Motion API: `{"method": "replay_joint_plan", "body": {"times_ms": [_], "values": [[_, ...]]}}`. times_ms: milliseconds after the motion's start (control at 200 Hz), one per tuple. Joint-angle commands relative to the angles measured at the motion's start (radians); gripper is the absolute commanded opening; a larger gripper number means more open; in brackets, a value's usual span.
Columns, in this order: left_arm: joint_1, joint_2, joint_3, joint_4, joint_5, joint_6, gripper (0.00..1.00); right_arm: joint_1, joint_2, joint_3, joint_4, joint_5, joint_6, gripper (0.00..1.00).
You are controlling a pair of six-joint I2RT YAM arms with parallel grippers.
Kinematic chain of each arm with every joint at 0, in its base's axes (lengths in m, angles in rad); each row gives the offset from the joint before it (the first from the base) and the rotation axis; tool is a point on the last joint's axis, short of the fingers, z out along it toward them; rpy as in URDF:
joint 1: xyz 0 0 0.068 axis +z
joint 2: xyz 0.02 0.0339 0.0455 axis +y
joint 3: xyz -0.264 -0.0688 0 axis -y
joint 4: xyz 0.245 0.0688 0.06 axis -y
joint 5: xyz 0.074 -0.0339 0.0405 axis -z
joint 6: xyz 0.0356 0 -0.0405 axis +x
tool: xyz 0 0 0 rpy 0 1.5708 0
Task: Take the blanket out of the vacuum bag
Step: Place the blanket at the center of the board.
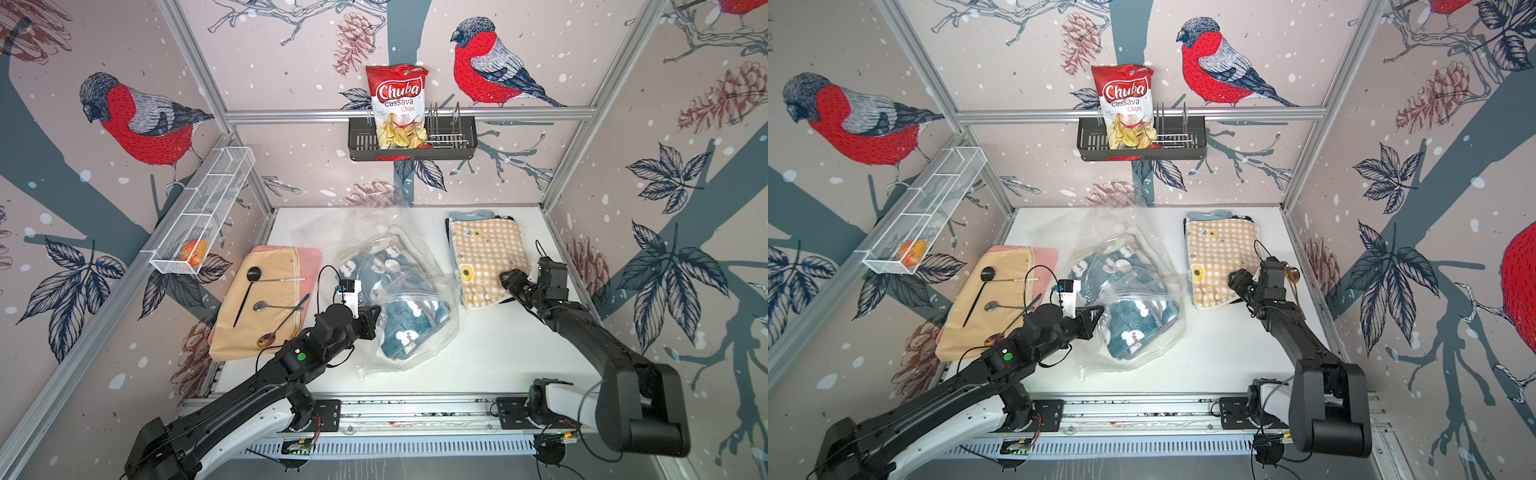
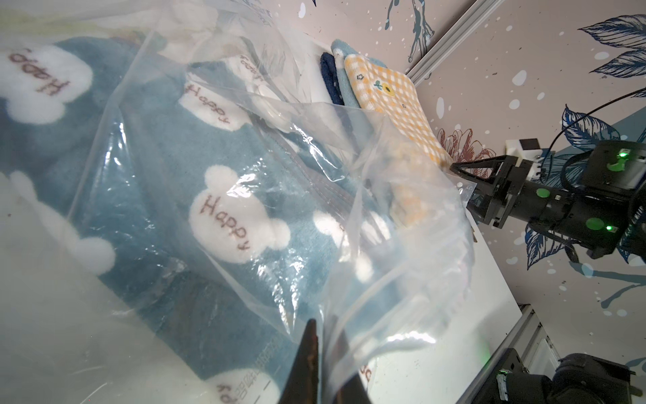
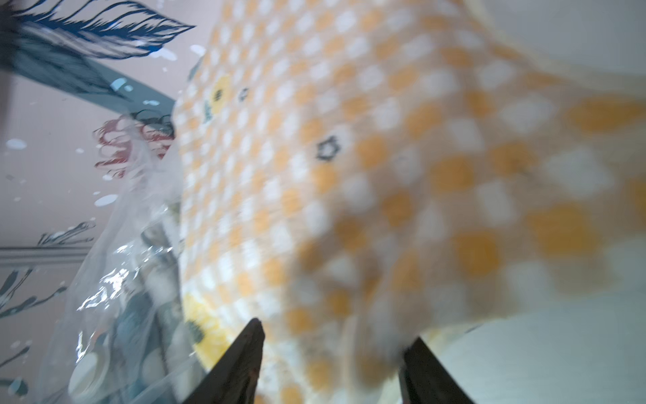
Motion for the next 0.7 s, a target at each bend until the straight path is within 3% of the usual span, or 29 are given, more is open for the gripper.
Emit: {"method": "replay_joint_plan", "body": {"times_ms": [0, 175, 340, 505, 580, 695], "values": [[0.002, 0.008, 0.012, -0.020, 0.023, 0.028, 0.13, 0.071, -0.073, 0.010, -0.077, 0.013, -0.038, 0.60], [0.002, 0.030, 0.022, -0.058, 0.050, 0.057, 0.23, 0.213, -0.221, -0.028, -0.104, 0.003, 0.034, 0.60], [-0.001, 0.018, 0.030, -0.109, 0.081, 0.067, 0.38, 0.463, -0.314, -0.063, -0.062, 0.082, 0.157, 0.26], [-0.001, -0.044, 0.044, -0.146, 0.067, 0.078, 0.51, 0.667, -0.351, -0.080, -0.051, 0.209, 0.247, 0.13], [0.000, -0.053, 0.045, -0.145, 0.070, 0.078, 0.58, 0.742, -0.364, -0.087, -0.057, 0.261, 0.263, 0.12], [0.000, -0.032, 0.046, -0.122, 0.106, 0.074, 0.59, 0.829, -0.382, -0.116, -0.063, 0.330, 0.293, 0.11]]}}
